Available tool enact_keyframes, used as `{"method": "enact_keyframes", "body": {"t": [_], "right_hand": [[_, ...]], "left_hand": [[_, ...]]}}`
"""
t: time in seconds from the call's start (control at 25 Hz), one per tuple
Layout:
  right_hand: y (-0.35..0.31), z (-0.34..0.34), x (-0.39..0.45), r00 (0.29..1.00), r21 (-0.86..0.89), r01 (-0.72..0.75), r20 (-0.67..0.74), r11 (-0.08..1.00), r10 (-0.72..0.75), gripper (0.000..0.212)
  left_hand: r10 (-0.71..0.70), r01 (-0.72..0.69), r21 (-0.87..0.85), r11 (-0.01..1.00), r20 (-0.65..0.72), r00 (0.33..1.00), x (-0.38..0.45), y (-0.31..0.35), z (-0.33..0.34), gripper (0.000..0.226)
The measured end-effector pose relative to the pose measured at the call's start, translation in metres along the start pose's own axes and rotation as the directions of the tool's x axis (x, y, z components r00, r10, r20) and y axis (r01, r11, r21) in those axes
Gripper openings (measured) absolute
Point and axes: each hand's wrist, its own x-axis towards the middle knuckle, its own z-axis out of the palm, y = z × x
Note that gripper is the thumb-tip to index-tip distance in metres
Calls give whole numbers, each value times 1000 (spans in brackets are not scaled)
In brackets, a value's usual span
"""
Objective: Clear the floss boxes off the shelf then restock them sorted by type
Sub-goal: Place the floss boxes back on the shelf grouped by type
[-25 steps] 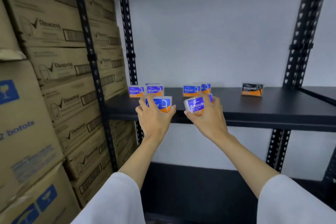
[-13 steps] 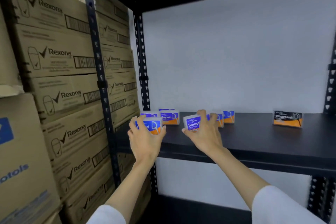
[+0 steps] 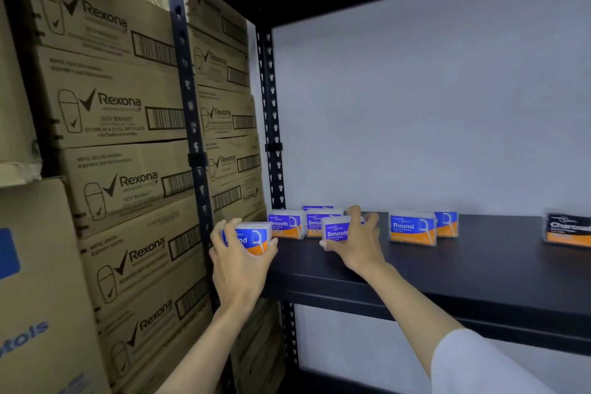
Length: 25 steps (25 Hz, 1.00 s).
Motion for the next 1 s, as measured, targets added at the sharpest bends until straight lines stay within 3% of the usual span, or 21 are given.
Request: {"method": "enact_keyframes", "body": {"t": [0.08,0.16,0.36,0.56,0.72,0.88,1.0], "right_hand": [[9,-14,-6,999,2,38,-25,999,-37,70],[24,-37,-15,996,-40,74,-48,996,-76,48],[81,-124,-45,996,-194,-6,-88,981,-12,5],[142,-215,-72,979,-404,-199,-128,893,160,6],[169,-243,-80,967,-405,-250,-148,879,206,13],[177,-240,-77,967,-359,-238,-171,902,187,13],[181,-238,-74,967,-362,-230,-188,903,171,13]], "left_hand": [[9,-9,-17,1000,14,1000,-6,12,4,77],[29,-28,-43,999,30,999,-16,32,10,75],[70,-40,-169,985,176,982,-61,109,45,73],[148,-67,-252,965,318,936,-110,193,98,75],[161,-65,-232,970,426,890,-129,240,142,74],[206,-173,-116,978,412,888,-128,259,179,78],[273,-332,113,937,360,892,-127,265,195,86]]}}
